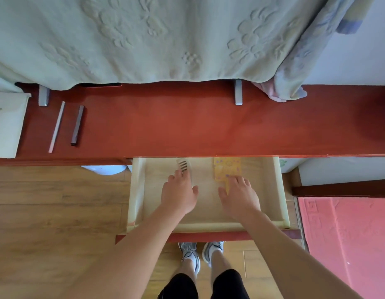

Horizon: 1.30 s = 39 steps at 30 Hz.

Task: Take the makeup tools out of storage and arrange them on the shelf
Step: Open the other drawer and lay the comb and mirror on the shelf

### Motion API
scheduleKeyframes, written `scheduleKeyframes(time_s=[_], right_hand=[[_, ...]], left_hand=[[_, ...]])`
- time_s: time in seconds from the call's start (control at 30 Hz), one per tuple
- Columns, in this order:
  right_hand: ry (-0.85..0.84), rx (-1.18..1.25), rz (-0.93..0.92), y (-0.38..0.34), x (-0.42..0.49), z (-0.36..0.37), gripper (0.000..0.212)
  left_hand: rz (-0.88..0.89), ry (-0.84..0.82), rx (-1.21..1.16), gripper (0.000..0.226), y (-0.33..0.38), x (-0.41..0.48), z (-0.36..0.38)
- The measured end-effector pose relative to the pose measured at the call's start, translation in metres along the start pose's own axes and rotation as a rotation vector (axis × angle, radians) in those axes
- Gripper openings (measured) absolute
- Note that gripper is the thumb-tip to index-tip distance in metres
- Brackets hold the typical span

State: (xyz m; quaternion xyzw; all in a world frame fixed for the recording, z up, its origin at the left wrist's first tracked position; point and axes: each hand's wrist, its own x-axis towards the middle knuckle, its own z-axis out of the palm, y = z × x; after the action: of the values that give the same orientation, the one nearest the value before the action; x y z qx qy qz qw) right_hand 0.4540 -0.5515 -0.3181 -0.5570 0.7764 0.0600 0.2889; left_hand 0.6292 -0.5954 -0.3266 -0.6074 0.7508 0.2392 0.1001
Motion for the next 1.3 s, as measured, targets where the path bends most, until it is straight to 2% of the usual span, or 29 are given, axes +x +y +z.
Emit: scheduleKeyframes(time_s=[0.27, 0.4, 0.67, 0.87, 1.0, 1.3], right_hand=[[0.026, 0.027, 0.045, 0.006, 0.019, 0.014, 0.047], [0.035, 0.062, 0.038, 0.004, 0.021, 0.020, 0.036], [0.080, 0.121, 0.000, 0.006, 0.023, 0.026, 0.036], [0.086, 0.166, 0.029, 0.009, 0.020, 0.027, 0.050], [0.060, 0.167, 0.151, 0.012, 0.020, 0.025, 0.041], [0.065, 0.146, 0.153, 0.011, 0.023, 0.029, 0.024]], left_hand=[[-0.109, 0.084, -0.058, 0.035, 0.003, 0.021, 0.020], [-0.110, 0.096, -0.098, 0.028, 0.003, 0.024, 0.025], [-0.158, 0.081, -0.198, 0.042, 0.002, 0.027, 0.031], [-0.169, 0.035, -0.224, 0.060, 0.003, 0.022, 0.030], [-0.202, 0.035, -0.236, 0.060, -0.001, 0.017, 0.030], [-0.203, 0.058, -0.228, 0.054, 0.001, 0.012, 0.029]])
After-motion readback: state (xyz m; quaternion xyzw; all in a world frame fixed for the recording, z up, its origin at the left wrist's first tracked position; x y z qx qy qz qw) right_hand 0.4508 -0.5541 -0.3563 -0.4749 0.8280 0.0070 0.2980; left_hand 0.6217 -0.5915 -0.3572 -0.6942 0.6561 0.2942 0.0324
